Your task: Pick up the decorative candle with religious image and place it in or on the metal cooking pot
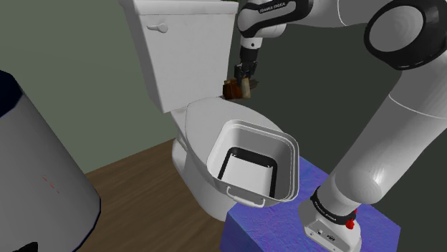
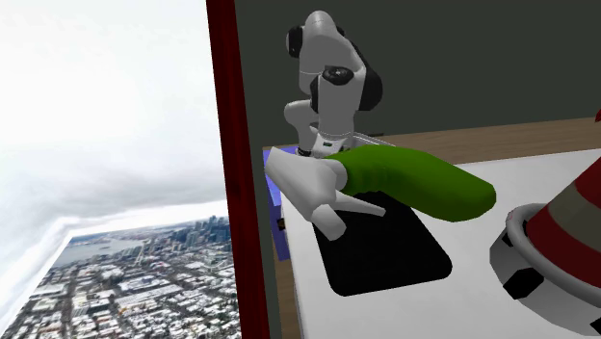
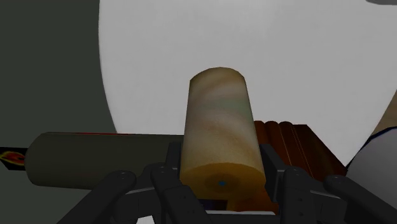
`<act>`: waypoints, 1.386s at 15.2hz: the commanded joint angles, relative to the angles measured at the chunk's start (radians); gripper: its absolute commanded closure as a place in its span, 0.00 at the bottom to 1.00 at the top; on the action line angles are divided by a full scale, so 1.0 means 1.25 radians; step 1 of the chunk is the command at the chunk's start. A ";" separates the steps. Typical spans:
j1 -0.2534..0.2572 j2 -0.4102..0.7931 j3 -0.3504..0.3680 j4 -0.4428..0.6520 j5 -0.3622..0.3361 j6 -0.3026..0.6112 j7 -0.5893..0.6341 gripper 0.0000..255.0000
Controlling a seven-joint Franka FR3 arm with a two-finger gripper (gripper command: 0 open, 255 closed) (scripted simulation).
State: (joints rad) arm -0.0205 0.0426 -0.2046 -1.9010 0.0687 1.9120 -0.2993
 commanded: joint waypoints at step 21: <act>0.018 -0.098 0.018 0.095 -0.020 -0.187 0.051 1.00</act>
State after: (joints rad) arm -0.0060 -0.0494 -0.1908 -1.7559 0.0482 1.6787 -0.2526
